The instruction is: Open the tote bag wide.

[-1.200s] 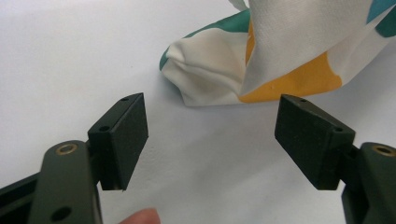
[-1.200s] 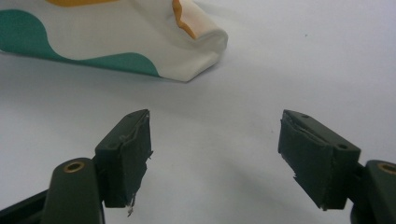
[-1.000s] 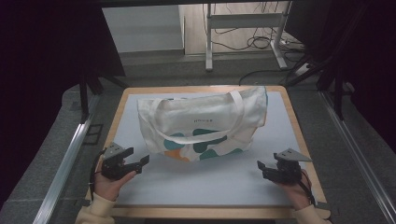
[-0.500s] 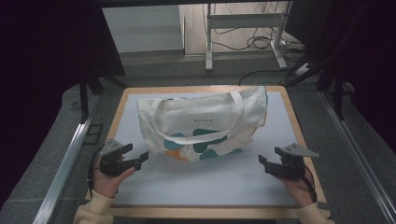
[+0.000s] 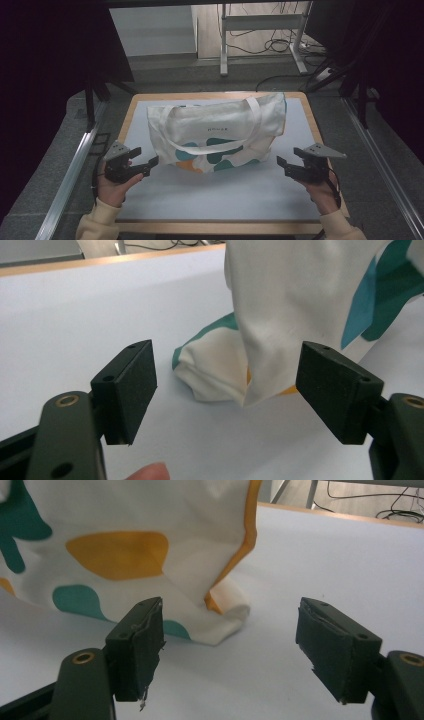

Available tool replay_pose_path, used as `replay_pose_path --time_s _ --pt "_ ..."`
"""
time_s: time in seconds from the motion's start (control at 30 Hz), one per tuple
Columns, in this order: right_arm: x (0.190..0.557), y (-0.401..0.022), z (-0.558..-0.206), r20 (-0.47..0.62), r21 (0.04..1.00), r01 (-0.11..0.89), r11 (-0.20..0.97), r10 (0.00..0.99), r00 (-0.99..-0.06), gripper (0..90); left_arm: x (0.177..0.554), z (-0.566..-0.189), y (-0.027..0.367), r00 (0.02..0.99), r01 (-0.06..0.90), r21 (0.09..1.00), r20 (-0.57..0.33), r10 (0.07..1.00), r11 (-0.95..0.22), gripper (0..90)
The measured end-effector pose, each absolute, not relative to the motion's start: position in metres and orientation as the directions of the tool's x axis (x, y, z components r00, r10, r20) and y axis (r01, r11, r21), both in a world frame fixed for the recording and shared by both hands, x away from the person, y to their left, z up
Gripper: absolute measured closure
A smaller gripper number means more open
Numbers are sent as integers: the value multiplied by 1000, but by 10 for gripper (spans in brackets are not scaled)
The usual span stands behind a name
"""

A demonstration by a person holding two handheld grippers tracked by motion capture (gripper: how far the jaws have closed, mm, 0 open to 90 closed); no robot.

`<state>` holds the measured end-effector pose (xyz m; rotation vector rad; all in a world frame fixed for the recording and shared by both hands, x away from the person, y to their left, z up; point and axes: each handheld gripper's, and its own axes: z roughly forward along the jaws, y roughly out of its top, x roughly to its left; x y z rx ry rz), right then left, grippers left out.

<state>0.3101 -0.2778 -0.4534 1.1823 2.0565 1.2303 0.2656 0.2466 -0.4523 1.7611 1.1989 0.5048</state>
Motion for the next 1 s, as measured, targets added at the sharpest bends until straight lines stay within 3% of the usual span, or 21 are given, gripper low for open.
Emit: replay_pose_path --time_s 1.0 --pt "345 -280 -401 47 889 404 215 835 -548 312 287 -425 242 470 505 855 -161 868 -115 236"
